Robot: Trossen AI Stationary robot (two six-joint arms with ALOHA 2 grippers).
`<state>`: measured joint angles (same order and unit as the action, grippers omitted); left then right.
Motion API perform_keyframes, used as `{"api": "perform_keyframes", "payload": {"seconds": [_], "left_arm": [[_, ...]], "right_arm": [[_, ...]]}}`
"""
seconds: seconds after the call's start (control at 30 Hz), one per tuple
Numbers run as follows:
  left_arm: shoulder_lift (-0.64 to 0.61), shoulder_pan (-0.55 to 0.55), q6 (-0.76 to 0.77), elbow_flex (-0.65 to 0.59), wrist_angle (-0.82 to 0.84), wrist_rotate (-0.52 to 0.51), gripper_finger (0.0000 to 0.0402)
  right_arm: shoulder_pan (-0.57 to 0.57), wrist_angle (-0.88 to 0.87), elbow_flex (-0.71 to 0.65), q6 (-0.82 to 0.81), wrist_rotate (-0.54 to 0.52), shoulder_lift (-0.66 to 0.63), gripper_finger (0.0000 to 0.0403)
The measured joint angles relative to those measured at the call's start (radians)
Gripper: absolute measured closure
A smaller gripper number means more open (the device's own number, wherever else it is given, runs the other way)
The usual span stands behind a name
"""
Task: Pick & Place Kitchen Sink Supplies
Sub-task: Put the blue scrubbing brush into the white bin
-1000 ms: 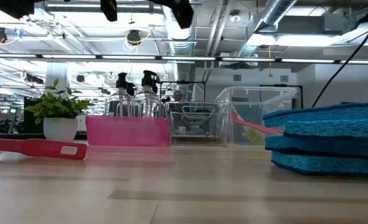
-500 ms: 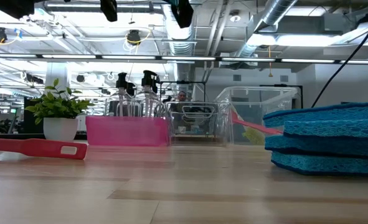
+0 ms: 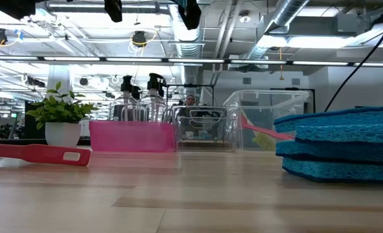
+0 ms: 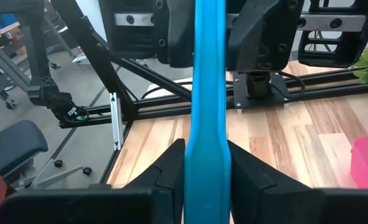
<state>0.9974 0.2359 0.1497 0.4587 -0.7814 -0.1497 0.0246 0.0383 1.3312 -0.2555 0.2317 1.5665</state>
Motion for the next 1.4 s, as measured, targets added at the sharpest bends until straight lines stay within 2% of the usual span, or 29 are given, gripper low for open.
{"api": "perform_keyframes", "payload": {"seconds": [0.17, 0.33, 0.63, 0.87, 1.1, 1.4], "left_arm": [[0.0, 0.0, -0.002, 0.0, 0.013, 0.0, 0.0271], [0.0, 0.0, -0.002, 0.0, 0.067, 0.033, 0.0246], [-0.001, 0.0, 0.012, -0.001, 0.114, 0.054, 0.0227], [-0.058, -0.003, -0.023, -0.001, 0.115, 0.039, 0.0228], [-0.144, -0.003, -0.062, -0.001, 0.2, -0.035, 0.0229], [-0.224, -0.003, -0.071, -0.001, 0.228, -0.065, 0.0229]], "right_arm": [[0.0, 0.0, 0.0, 0.0, 0.001, 0.0, 0.032], [0.0, 0.0, 0.0, 0.0, 0.003, 0.0, 0.0328], [0.0, -0.015, 0.029, 0.001, 0.004, 0.0, 0.0322], [-0.002, -0.225, 0.169, 0.061, 0.004, 0.0, 0.0324], [-0.001, -0.416, 0.307, 0.127, 0.004, -0.009, 0.0325], [-0.035, -0.652, 0.39, 0.169, 0.003, -0.071, 0.0324]]}}
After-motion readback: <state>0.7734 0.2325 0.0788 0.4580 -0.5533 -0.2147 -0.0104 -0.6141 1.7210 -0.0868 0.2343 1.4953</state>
